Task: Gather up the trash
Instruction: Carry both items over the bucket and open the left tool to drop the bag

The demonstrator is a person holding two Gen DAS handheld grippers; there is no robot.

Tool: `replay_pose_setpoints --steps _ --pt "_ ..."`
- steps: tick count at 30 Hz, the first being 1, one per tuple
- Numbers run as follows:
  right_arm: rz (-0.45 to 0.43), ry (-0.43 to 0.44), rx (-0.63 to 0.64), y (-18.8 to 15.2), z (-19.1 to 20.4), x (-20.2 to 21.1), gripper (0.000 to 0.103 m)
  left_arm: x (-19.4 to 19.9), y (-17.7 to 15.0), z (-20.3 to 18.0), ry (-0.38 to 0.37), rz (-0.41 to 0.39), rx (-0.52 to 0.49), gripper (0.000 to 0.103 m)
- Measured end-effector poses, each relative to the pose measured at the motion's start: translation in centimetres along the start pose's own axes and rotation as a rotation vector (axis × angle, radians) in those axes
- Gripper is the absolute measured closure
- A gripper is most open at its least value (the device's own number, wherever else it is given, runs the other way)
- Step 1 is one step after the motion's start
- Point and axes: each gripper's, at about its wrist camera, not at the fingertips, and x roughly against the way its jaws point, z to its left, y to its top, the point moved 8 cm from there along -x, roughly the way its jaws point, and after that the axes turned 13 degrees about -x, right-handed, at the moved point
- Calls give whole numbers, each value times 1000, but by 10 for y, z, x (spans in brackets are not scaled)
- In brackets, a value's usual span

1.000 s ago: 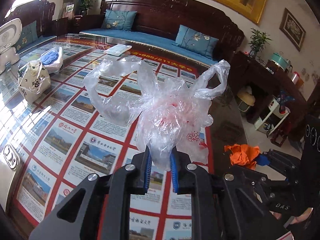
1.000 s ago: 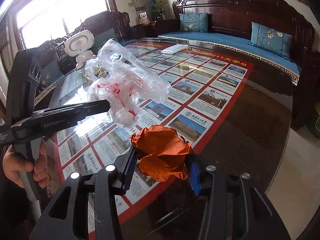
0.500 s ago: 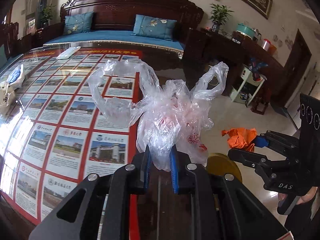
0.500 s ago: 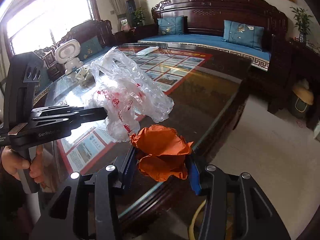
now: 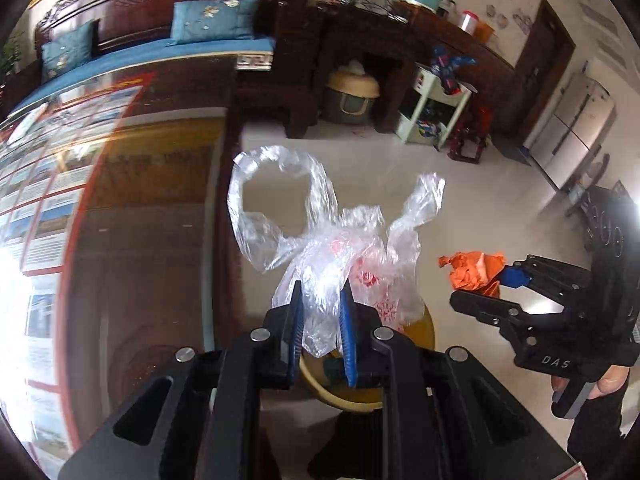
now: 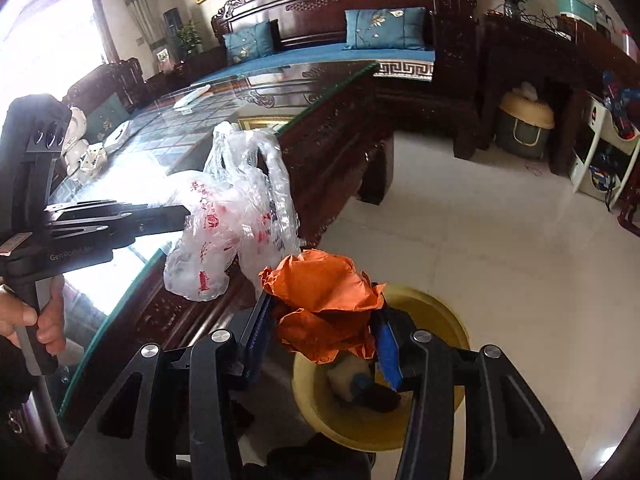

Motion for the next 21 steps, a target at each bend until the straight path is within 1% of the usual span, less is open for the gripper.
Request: replay_pose_setpoints --steps 6,10,14,16,18,19,21 --pt "19 -42 -78 -17 -52 -1 58 -48 12 -42 -64 63 -76 86" --pt "43 -63 -115 -28 -75 -6 58 -77 17 -63 -76 109 -121 86" --pt "67 -74 -143 -38 -93 -11 58 -104 17 -73 -86 165 -149 86" --pt "76 -75 -157 -42 -100 -14 58 -117 17 -72 -84 192 -154 86" --pt "84 -76 -168 -46 -106 -17 58 -130 16 -74 -89 221 -164 83" --pt "89 -74 -172 -48 -108 -18 58 -135 16 -76 -86 228 -162 80" --pt "96 -71 -181 -50 -112 -21 58 -143 13 -78 -92 249 -171 70"
